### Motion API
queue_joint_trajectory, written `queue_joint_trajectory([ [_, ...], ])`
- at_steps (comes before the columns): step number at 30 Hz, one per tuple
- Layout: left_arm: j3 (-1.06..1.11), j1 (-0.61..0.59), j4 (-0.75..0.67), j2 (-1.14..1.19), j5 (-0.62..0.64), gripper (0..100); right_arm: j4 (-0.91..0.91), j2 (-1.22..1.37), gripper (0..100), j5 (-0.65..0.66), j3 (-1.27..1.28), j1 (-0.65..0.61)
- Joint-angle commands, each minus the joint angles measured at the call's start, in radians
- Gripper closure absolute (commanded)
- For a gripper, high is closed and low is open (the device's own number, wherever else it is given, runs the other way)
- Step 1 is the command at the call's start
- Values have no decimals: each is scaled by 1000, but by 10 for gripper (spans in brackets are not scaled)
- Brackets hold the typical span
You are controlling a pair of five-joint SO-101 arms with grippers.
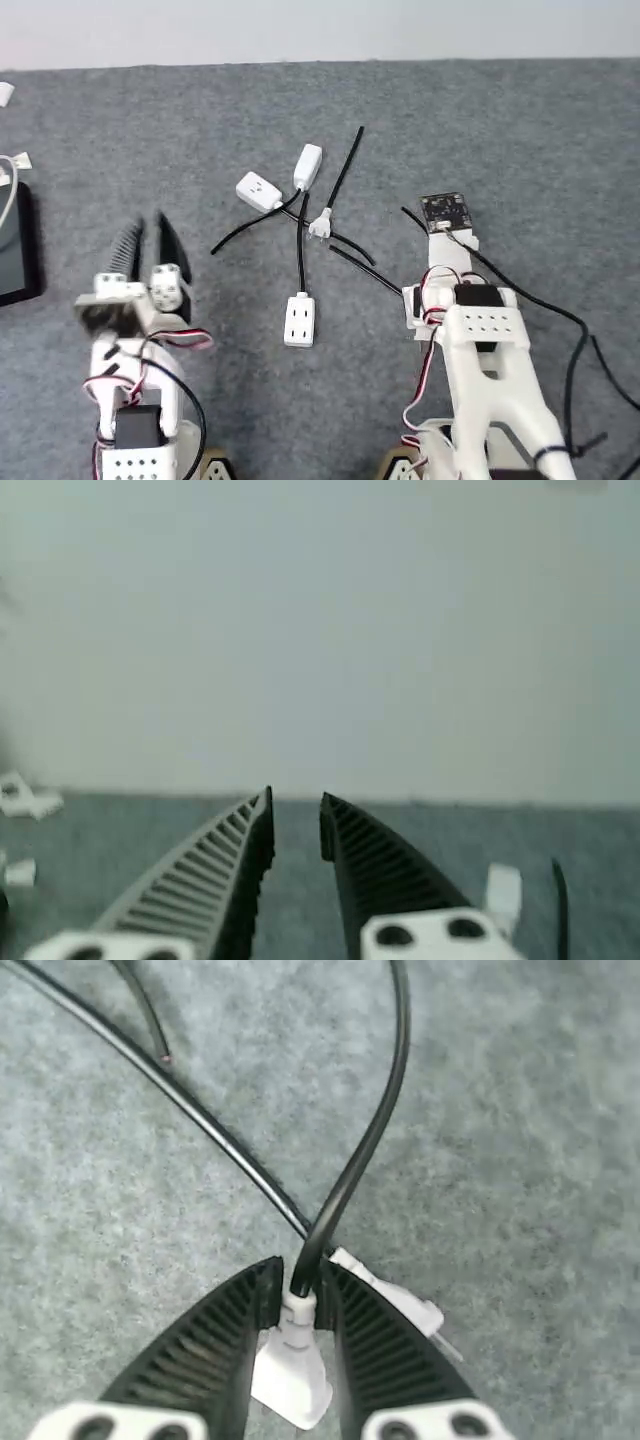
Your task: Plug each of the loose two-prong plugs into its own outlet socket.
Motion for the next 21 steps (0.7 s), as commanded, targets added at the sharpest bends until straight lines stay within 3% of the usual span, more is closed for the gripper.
queue_joint_trajectory([
  [1,-15,38,285,-17,9,987,44,-124,991,-31,-61,-25],
  [10,-44,86,669,-9,5,987,2,-504,991,-35,123,-206],
  [21,-85,94,597,235,3,985,-248,-544,991,-127,192,-407],
])
